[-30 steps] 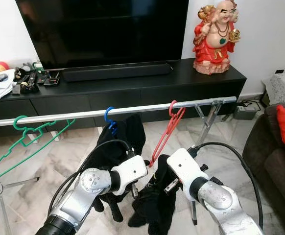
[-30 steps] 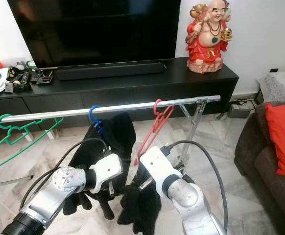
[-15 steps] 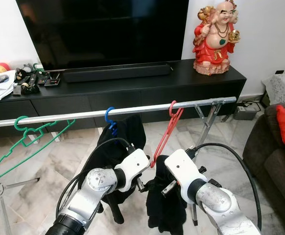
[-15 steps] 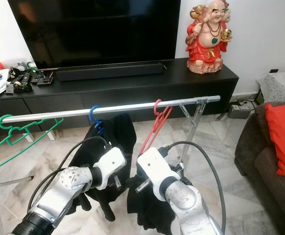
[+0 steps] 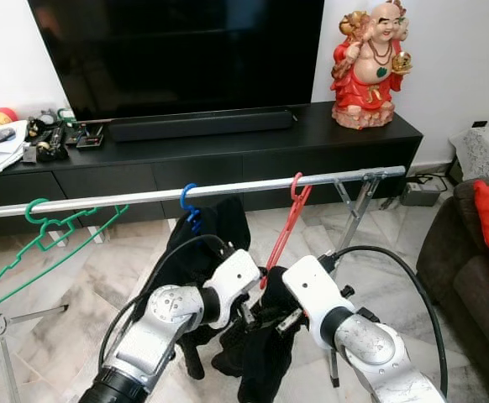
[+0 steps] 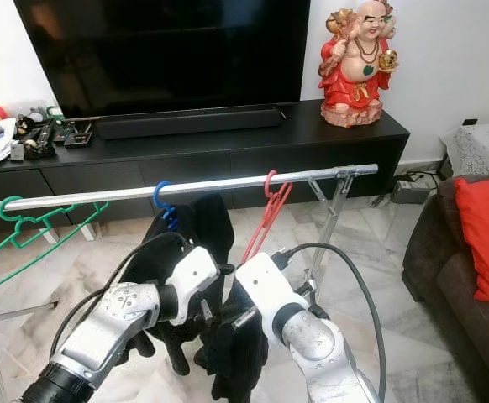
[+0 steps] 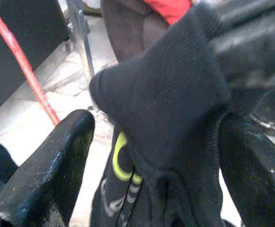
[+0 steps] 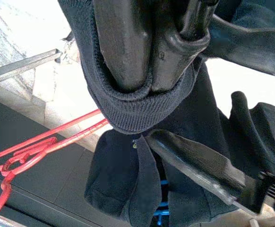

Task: Hang hanger

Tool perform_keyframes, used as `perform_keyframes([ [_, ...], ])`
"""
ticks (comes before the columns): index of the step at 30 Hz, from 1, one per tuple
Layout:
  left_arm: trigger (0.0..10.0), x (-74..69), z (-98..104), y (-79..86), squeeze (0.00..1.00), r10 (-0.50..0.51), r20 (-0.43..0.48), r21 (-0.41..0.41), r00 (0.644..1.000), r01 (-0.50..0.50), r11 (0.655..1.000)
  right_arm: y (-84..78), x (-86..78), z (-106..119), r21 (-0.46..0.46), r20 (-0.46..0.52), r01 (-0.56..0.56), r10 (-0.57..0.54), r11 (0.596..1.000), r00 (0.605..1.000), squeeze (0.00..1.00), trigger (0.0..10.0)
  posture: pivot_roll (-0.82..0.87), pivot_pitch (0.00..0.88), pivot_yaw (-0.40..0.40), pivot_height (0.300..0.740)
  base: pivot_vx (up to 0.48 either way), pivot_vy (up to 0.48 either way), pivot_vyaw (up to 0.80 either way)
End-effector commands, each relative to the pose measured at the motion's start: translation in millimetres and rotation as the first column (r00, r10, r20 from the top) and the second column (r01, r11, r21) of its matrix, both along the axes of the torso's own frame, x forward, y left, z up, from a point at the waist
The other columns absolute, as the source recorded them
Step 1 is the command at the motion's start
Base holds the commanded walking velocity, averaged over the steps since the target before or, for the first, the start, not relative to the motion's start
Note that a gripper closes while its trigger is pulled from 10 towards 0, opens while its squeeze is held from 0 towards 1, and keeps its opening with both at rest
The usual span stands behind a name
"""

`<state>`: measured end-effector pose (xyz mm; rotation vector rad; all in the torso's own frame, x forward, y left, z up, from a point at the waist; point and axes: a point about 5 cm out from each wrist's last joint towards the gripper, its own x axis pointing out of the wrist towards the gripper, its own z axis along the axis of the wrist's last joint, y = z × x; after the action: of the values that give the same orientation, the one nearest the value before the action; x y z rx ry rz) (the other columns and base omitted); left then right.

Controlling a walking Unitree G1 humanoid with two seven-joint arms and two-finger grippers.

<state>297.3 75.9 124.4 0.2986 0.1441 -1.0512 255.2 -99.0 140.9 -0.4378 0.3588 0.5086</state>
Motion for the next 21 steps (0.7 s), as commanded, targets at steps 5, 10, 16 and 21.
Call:
perform_keyframes([
  [5,10.0,-4.6,1.7,0.8,0.0,-0.035,0.016,0.066,0.999,0.034,0.997,0.8,2.4,4.1,-0.004,0.025,0.009,-0.009,1.0,1.0,0.0,10.0,0.01,0.037,0.076,0.74,0.0,0.0,0.0],
  [10,10.0,-2.8,-0.7,4.3,0.0,-0.012,0.024,0.102,1.0,0.009,0.995,1.9,2.1,5.1,0.001,0.027,0.006,-0.006,1.0,1.0,0.0,10.0,0.01,0.038,0.078,0.74,0.0,0.0,0.0],
  [16,10.0,2.0,-0.6,6.0,0.0,0.026,0.051,0.133,0.998,-0.033,0.991,2.6,1.8,5.2,0.001,0.027,0.003,-0.003,1.0,1.0,0.0,10.0,0.01,0.038,0.079,0.74,0.0,0.0,0.0],
  [21,10.0,2.2,-0.4,4.0,0.0,0.028,0.05,0.129,0.998,-0.034,0.991,3.3,1.9,5.5,0.003,0.027,0.0,0.0,1.0,1.0,0.0,10.0,0.01,0.038,0.08,0.74,0.0,0.0,0.0],
])
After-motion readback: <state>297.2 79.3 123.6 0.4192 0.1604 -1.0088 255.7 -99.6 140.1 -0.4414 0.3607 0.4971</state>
